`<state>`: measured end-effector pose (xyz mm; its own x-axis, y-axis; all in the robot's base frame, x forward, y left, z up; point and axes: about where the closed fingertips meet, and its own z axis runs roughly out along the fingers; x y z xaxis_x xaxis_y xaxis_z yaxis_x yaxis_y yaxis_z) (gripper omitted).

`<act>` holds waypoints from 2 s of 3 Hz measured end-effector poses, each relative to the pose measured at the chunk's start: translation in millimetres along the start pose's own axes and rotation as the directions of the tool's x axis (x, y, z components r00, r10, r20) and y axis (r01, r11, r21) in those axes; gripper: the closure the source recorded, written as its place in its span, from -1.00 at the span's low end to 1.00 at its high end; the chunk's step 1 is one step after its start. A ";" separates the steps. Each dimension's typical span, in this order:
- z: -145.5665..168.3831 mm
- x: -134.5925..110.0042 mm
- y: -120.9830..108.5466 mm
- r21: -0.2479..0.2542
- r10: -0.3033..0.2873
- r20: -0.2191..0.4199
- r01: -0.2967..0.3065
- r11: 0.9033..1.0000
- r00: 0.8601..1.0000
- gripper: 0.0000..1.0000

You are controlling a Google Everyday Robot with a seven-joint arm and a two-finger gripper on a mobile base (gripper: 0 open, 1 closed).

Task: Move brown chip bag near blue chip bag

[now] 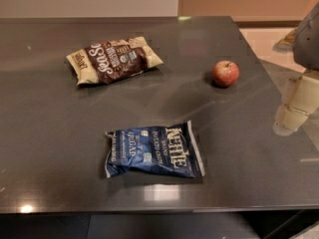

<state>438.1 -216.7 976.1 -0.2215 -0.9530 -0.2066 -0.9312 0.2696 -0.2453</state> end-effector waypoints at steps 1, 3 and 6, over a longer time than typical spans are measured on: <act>0.0 0.0 0.0 0.000 0.000 0.000 0.000 1.000 1.000 -1.00; 22.4 -49.4 -44.5 -0.003 -0.089 0.023 0.089 0.996 0.996 -1.00; 102.1 -165.6 -124.9 -0.036 -0.146 0.107 0.151 0.988 0.983 -1.00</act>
Offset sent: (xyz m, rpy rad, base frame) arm 0.0473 0.0245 -0.0001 -0.0144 0.0071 0.0771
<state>620.7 -78.4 944.3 -0.0506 -0.9620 -0.2683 -0.9637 0.1175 -0.2396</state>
